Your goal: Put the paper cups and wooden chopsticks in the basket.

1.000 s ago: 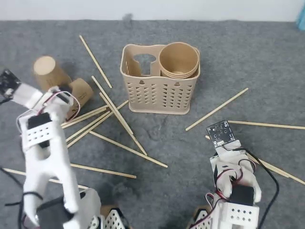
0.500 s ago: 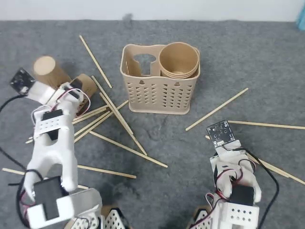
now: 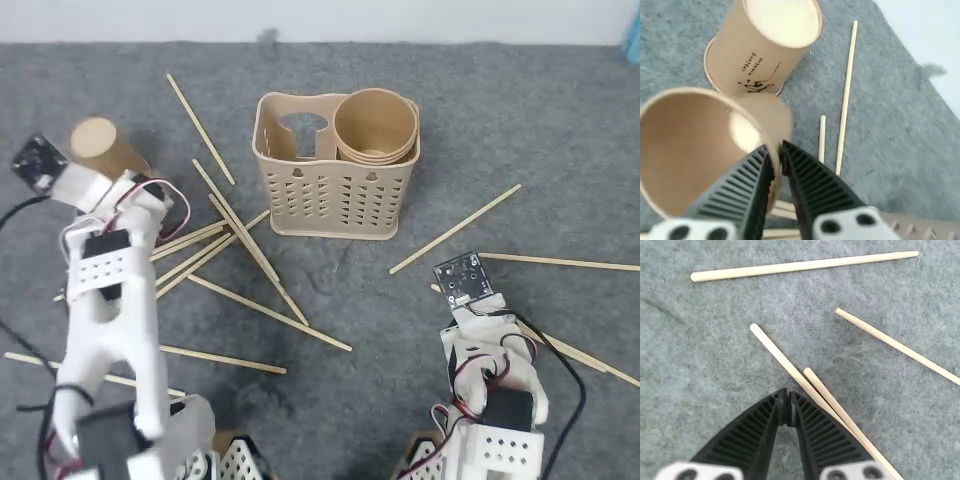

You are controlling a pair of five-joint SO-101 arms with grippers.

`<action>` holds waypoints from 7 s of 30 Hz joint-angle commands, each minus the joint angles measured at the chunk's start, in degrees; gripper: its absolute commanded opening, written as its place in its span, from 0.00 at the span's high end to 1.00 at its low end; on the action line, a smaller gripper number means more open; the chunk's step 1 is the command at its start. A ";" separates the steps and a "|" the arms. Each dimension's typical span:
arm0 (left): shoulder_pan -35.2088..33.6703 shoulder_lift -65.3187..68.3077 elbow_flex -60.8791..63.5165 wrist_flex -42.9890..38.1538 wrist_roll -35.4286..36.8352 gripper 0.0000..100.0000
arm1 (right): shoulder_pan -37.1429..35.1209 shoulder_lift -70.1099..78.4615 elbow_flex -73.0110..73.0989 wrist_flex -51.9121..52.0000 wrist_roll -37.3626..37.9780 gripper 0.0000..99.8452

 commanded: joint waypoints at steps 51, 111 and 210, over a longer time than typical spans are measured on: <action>-32.09 7.91 -18.86 18.37 -63.65 0.80 | -0.48 -0.84 -0.79 1.36 0.70 0.99; -4.22 34.73 -48.40 19.96 -32.70 0.99 | -0.40 -0.84 -0.79 0.84 0.70 0.99; -5.45 27.43 -44.26 57.49 -33.14 0.99 | -0.40 -0.84 -0.26 -1.01 0.70 0.99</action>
